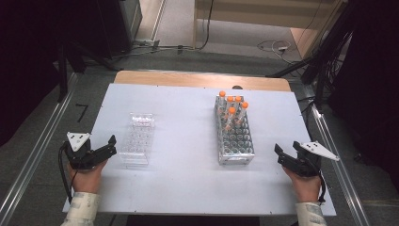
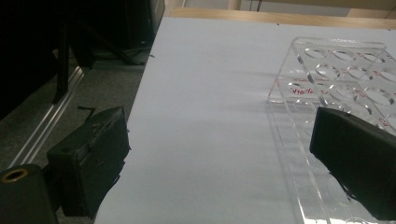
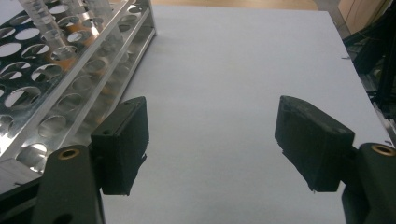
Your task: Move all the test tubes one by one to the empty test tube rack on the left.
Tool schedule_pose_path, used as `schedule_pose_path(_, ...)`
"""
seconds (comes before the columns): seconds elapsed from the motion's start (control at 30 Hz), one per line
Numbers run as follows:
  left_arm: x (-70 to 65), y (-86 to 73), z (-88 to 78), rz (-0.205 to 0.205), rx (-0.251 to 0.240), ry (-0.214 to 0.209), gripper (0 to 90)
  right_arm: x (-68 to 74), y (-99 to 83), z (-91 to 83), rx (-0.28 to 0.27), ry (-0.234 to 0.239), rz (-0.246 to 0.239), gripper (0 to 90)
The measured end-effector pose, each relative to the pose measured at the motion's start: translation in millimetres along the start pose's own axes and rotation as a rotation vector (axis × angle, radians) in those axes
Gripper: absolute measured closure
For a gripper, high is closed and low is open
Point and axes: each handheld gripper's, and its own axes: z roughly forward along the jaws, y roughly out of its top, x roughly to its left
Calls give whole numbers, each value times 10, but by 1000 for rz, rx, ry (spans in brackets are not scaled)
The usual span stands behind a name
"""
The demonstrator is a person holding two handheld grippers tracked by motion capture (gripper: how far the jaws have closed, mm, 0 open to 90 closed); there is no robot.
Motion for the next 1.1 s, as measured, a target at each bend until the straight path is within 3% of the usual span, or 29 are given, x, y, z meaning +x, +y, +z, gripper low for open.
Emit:
schedule_pose_path(0.27, 3, -2, -22, -5, 2, -6, 52, 34, 177, 50, -16, 25, 8, 247)
schedule_pose_path(0.4, 3, 0, -17, -10, -2, -6, 52, 116, 260, 136, -12, 44, 0, 249)
schedule_pose_path(1.1, -8, -2, 11, 0, 14, -7, 52, 299, 450, 372, 0, 75, -23, 261)
